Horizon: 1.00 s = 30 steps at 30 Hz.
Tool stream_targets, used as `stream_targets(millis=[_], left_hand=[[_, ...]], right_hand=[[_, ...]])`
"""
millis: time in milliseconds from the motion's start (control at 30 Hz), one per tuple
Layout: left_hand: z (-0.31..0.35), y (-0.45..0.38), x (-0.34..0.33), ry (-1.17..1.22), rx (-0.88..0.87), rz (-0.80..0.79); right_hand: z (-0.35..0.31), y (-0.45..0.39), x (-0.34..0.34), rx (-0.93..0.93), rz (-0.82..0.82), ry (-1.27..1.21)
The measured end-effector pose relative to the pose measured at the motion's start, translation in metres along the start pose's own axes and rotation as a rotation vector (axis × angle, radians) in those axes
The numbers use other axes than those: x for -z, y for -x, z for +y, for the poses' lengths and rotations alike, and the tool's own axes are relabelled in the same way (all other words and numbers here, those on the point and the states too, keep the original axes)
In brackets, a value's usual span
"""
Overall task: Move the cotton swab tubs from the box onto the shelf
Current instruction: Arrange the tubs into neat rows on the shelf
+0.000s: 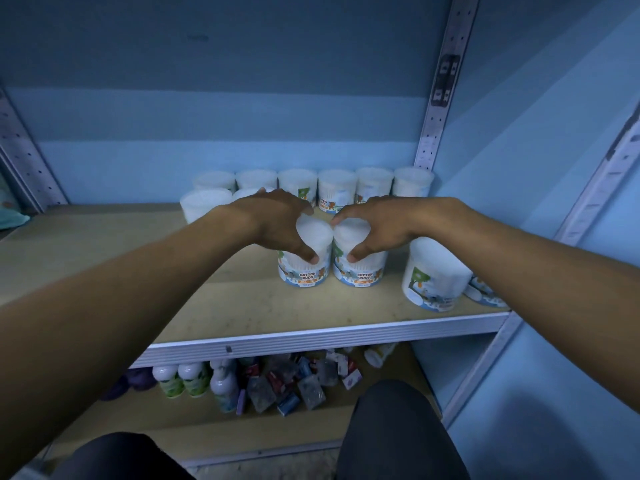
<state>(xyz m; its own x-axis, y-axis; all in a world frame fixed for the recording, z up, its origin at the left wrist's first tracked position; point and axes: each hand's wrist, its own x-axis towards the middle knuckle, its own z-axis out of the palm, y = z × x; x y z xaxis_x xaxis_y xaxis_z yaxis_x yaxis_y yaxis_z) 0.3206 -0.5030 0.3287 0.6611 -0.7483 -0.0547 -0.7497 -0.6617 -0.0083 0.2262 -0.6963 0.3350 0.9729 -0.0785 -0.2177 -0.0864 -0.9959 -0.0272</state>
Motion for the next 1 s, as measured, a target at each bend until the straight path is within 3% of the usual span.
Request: stream_targets(millis=[1000], left_hand=[[0.025,0.036,-0.004,0.048,-0.087,0.014]], right_hand=[[0.004,0.051,-0.011,0.054,-0.035,-0.029]])
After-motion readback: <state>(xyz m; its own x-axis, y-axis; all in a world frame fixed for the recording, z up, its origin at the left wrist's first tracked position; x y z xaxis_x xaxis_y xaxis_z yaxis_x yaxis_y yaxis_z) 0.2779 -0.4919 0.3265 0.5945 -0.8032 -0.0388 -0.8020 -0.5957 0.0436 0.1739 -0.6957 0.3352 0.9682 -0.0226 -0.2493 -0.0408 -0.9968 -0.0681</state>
